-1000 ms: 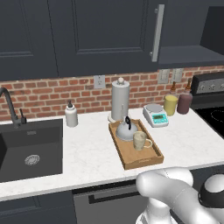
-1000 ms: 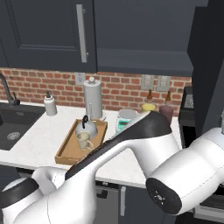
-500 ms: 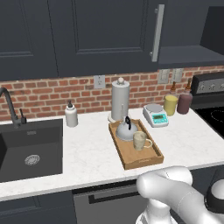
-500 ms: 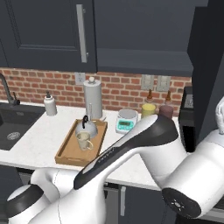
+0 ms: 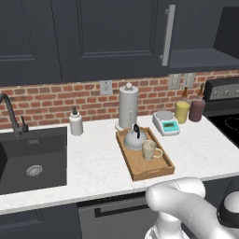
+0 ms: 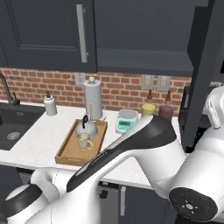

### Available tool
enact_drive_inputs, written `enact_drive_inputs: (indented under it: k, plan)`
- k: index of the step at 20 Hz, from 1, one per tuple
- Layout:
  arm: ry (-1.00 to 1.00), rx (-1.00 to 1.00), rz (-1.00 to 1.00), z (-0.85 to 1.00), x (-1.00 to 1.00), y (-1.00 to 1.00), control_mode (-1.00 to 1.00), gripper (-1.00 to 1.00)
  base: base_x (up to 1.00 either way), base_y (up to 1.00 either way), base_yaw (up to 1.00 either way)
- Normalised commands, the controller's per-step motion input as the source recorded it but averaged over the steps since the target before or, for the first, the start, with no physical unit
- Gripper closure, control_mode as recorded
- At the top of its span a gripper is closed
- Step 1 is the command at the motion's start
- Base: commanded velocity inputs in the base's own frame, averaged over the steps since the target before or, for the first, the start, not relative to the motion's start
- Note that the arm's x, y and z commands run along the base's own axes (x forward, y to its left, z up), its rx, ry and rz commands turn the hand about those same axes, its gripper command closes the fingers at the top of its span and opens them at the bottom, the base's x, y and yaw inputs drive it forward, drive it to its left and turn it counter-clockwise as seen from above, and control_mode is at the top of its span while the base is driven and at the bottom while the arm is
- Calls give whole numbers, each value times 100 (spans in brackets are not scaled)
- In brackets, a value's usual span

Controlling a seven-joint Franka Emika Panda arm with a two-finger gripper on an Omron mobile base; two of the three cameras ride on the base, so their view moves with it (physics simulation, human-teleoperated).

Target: Pick the kettle from the counter and place it on the tray. Then pick the mug from the cabinet and place it on the tray. Then close the cabinet doors.

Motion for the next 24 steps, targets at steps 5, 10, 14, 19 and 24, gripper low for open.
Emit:
enact_drive_inputs:
  k: [5,10,14,19,24]
  plan:
    - [9,-3,13,0,17,43,-100,-100,0,0,0]
    - [6,-2,13,0,20,46,-100,-100,0,0,0]
    - [9,-3,13,-1,25,46,-100,-100,0,0,0]
    - [12,-2,15,-4,25,49,-100,-100,0,0,0]
    - [6,0,14,-2,25,55,-100,-100,0,0,0]
